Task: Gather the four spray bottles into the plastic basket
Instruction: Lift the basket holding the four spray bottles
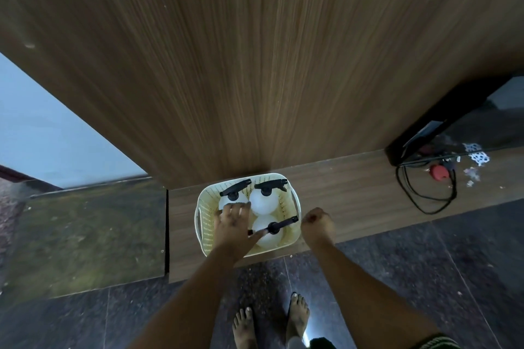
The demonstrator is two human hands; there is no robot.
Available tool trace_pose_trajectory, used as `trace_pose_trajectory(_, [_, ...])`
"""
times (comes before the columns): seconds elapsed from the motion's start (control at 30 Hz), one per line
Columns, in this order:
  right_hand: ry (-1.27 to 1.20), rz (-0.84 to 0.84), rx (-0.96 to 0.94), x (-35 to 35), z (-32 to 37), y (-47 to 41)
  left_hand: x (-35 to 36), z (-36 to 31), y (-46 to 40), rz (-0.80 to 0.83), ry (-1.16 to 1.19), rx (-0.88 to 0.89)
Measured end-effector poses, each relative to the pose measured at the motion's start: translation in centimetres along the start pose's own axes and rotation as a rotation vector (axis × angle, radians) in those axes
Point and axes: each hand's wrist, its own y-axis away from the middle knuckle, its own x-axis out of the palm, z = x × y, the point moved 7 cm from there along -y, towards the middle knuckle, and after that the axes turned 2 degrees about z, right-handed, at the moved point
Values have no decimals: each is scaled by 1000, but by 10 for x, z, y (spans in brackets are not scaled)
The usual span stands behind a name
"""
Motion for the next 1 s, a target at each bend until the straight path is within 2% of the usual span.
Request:
trace_pose_trajectory(0.07, [-84, -5, 68, -6, 1, -10, -11, 21, 7, -151, 97, -148])
trace_pose_trajectory(0.13, [-143, 80, 95, 2, 3, -22, -15, 48, 18, -244, 276, -380])
trace_pose_trajectory(0.23, [-204, 251, 142, 23, 10, -28, -3, 80, 28, -198, 614, -678])
trace_pose_trajectory(0.3, [-243, 310, 172, 34, 12, -31, 10, 93, 27, -110, 797, -766])
trace_pose_trajectory(0.4, [-201, 347, 186, 43, 5, -39, 23, 99, 25, -8, 886, -788])
trace_pose_trajectory(0.6, [-202, 323, 186, 38, 9, -31, 36, 115, 18, 51, 1033, -841])
trace_pose_trajectory(1.0, [-154, 302, 174, 19, -23, 18, 47, 125, 49, 114, 873, -738])
